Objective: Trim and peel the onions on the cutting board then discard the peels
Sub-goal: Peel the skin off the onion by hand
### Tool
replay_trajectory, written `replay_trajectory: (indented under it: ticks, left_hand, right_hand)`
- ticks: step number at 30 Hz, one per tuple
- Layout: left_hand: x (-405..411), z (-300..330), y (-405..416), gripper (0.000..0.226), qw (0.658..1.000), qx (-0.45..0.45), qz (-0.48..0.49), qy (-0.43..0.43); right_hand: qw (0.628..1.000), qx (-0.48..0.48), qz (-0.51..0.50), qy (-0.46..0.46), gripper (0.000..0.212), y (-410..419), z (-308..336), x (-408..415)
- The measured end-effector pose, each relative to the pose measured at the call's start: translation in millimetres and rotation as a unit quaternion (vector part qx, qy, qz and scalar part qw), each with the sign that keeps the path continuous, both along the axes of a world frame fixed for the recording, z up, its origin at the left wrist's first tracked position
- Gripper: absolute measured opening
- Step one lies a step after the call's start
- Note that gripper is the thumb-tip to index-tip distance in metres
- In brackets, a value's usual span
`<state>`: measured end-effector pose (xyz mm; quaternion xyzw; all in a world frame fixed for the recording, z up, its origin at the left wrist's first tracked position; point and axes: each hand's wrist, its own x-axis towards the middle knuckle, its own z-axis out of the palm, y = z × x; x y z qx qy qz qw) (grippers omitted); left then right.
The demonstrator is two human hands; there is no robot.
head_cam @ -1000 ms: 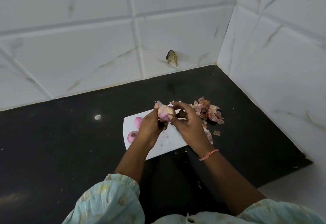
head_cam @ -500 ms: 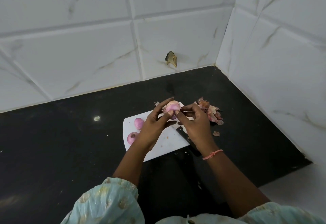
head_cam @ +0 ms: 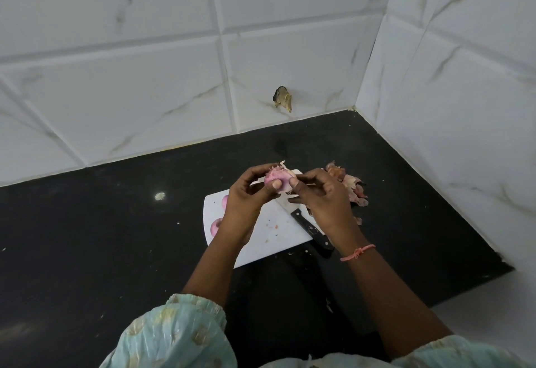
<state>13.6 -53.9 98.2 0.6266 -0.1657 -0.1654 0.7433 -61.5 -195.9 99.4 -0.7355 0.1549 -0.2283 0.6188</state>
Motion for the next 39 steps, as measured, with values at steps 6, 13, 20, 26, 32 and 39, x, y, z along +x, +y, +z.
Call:
replay_trajectory:
  ticks: [6, 13, 20, 26, 32, 39]
  left_hand:
    - [3, 0, 2, 0.038, 0.997, 0.028, -0.001, -0.075]
    - [5, -1, 0, 0.038, 0.992, 0.043, 0.004, -0.12]
    - [5, 1, 4, 0.04, 0.995, 0.033, -0.004, -0.097]
    - [4, 5, 4, 0.039, 0.993, 0.029, -0.004, -0.117]
    - [8, 5, 5, 0.039, 0.987, 0.052, 0.009, -0.153]
    - [2, 8, 5, 0.042, 0.997, 0.01, -0.018, -0.08]
  right_hand:
    - [0.998, 0.044, -0.033, 0.015, 0.017, 5, 2, 5]
    - [0.999, 0.011, -0.049, 0.011, 0.007, 4, 4, 6]
    - [0.996, -0.062, -0.063, 0.002, 0.008, 4, 5, 3]
    - [0.997, -0.044, -0.061, -0.007, 0.004, 6, 9, 1]
    - [0.997, -0.061, -0.04, -0.033, 0.008, 9, 10, 0]
    - [0.98, -0.175, -0.094, -0.012, 0.014, 9, 14, 2]
